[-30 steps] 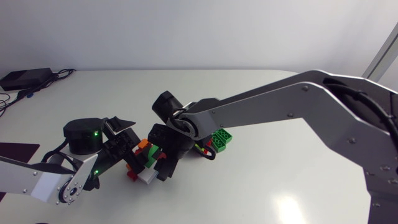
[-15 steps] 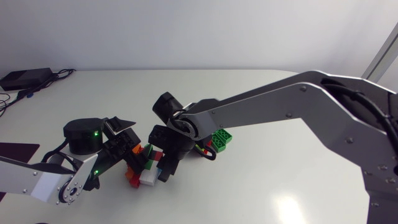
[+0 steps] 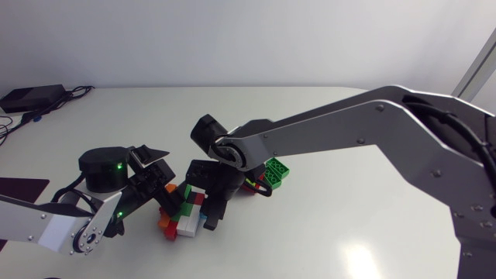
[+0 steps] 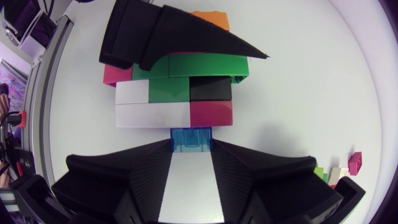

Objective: Disassemble duplo

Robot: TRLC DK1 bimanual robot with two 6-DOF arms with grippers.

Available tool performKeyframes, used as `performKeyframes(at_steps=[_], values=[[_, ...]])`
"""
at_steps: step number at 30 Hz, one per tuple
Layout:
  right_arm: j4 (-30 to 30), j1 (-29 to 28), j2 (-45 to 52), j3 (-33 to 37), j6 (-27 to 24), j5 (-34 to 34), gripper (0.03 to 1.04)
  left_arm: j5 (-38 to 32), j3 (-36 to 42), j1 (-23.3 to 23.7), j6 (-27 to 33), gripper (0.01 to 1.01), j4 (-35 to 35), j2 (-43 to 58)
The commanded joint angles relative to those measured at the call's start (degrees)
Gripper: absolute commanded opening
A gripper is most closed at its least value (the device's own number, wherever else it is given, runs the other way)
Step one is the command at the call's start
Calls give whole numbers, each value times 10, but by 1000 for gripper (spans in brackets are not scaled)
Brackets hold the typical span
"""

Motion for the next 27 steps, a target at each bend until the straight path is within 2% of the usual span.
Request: performKeyframes(at_steps=[1, 10, 15, 22, 27], values=[[-30, -4, 16, 8, -28, -4, 410, -4, -1, 3, 13, 982, 0, -8], [-64, -4, -15, -14, -88, 0, 410, -4, -1, 3, 13, 982, 0, -9], [-64, -19, -31, -23, -97, 7, 410, -4, -1, 3, 13, 980, 0, -9], [-46, -42, -69, -41, -98, 33, 410, -3, -1, 3, 13, 980, 0, -10], [-8, -41, -84, -70, -106, 94, 411, -3, -1, 3, 13, 980, 0, -11]])
